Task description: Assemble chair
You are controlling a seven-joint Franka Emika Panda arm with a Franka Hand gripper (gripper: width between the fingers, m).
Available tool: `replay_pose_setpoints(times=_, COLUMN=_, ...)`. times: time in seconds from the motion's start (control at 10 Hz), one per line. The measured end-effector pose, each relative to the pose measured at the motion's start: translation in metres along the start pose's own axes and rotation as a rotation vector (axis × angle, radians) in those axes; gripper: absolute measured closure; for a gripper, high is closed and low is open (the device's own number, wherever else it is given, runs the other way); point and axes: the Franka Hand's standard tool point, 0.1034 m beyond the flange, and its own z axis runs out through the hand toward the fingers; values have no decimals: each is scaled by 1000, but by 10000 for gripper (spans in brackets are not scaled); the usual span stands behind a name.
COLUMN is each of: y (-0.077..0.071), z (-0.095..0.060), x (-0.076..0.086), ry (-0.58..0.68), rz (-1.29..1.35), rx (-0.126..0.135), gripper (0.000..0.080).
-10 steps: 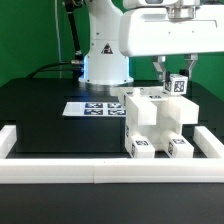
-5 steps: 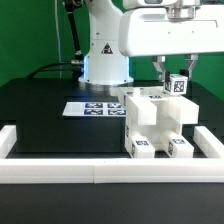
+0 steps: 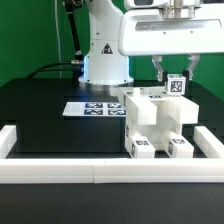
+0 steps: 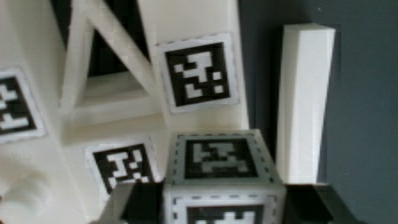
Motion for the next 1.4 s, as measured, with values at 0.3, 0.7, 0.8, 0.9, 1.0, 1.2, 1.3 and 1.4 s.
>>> replay_pose_setpoints(times=0.3, y=0, z=0, x=0, ry=0, rz=181, rx=1, gripper=512)
replay_pose_setpoints(times=0.7, y=-1, z=0, x=0, ry=-1, rz=391, rx=2, gripper=512)
replay_pose_setpoints(times=0.8, y=-1, z=0, x=0, ry=-1, rz=470, rx=2, gripper=512)
replay_pose_setpoints(times=0.9, y=-1, z=0, x=0, ry=-1, rz=514, rx=2, gripper=512)
replay_pose_setpoints(times=1.0, y=-1, z=0, x=0, ry=-1, rz=555, rx=3, gripper=512)
replay_pose_setpoints(times=1.2, y=-3, z=0, x=-1, ry=-4, rz=694, rx=7, gripper=512)
replay_pose_setpoints(times=1.3, y=-3, z=0, x=-1, ry=-5, rz=742, rx=7, gripper=512)
replay_pose_setpoints(times=1.4, y=-3, z=0, x=-1, ry=-6, rz=793, rx=9, gripper=512)
